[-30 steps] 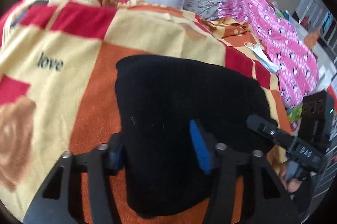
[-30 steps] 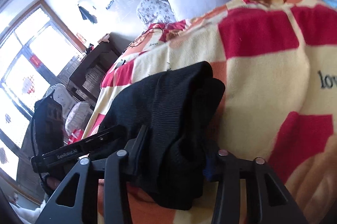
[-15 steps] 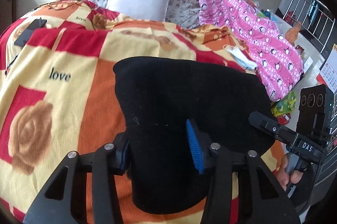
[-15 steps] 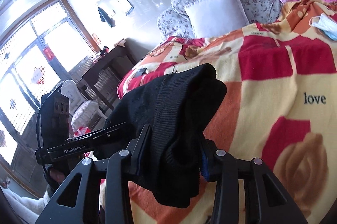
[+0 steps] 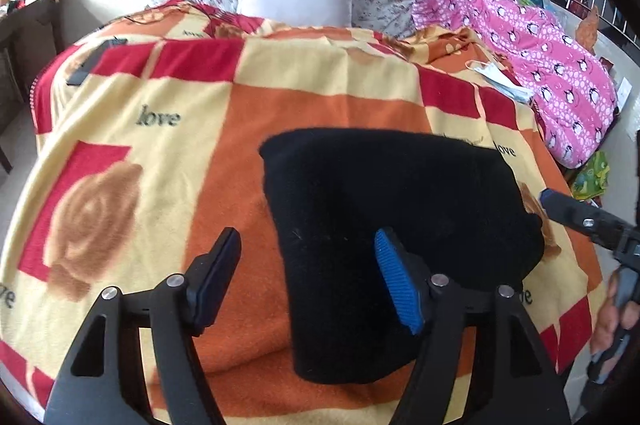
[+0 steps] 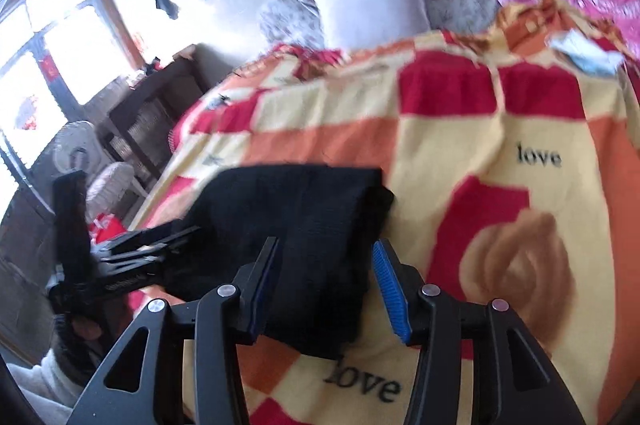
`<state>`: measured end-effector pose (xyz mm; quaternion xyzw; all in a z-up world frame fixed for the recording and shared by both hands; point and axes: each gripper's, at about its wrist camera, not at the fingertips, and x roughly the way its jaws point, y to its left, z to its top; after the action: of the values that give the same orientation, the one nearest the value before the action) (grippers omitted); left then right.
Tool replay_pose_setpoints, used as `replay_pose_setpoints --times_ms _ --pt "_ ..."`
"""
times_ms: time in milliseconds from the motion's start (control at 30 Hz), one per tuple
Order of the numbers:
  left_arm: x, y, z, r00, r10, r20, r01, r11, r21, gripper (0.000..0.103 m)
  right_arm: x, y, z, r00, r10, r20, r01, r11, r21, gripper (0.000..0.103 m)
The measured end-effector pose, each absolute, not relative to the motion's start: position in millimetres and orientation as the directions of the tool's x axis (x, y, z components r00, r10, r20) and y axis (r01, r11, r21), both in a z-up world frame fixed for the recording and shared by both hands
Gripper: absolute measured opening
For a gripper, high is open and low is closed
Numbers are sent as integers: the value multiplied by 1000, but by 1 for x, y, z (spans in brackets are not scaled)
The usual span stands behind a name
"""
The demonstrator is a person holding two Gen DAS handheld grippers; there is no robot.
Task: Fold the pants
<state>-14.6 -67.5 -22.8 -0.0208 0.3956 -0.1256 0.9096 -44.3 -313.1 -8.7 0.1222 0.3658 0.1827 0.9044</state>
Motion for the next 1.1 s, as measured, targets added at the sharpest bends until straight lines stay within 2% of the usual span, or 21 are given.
replay_pose_setpoints --times_ms 267,500,733,1033,1100 --pt "-25 -66 -10 709 -192 -678 189 979 -80 72 -45 -267 3 653 423 -628 -332 905 264 47" --pt "-29 -70 -25 704 -159 -692 175 983 -47 72 -41 -252 -9 646 371 -668 -320 925 204 47" --pt "-27 -72 -37 703 -161 -693 163 985 -64 77 -45 -238 -38 631 308 -712 -328 938 115 48" --pt "-29 -72 -33 703 -163 -693 162 984 -67 78 -45 -245 -29 624 339 -704 -330 931 156 48" --pt "-30 -71 -28 714 -154 -683 157 986 -58 78 -47 -249 -18 641 342 -687 -321 933 164 51"
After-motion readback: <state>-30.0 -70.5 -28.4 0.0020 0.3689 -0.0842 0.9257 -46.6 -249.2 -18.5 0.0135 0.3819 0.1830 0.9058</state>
